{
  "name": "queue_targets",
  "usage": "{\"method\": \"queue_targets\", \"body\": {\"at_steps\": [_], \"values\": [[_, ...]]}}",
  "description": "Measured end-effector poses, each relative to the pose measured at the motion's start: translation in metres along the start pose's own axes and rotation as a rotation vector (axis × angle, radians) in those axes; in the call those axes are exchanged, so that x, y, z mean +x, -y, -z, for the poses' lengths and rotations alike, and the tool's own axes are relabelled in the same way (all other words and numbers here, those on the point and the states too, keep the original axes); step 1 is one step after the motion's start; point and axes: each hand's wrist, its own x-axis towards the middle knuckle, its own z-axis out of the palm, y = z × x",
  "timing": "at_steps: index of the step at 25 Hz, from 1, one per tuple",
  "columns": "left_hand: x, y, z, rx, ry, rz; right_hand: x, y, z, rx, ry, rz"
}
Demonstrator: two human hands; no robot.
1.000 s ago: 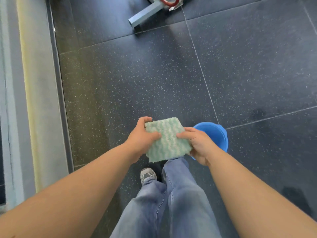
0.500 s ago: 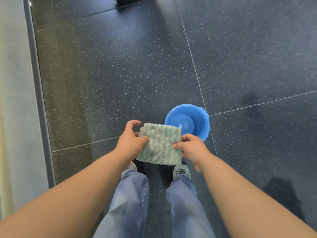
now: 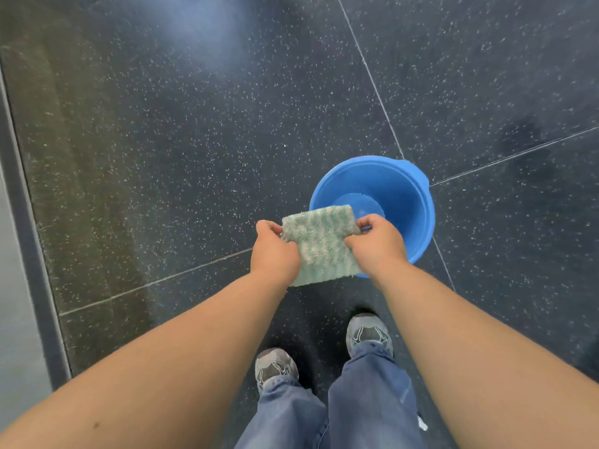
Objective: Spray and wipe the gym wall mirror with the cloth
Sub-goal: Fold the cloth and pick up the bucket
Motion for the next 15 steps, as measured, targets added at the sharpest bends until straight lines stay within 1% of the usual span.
{"method": "queue_targets", "body": {"at_steps": [5,9,15], "values": [[0.034,0.020,-0.033,-0.086,-0.023,0.078,0.039,-0.022,-0.022,-0.024,-0.033,0.015],[0.057,0.023,-0.044,-0.020,-0.068,0.120,0.054,-0.023,-0.036,-0.069,-0.069,0.019],[0.068,0.031,-0.054,0.014,-0.038,0.152,0.058,-0.030,-0.048,-0.073,-0.136,-0.012]]}}
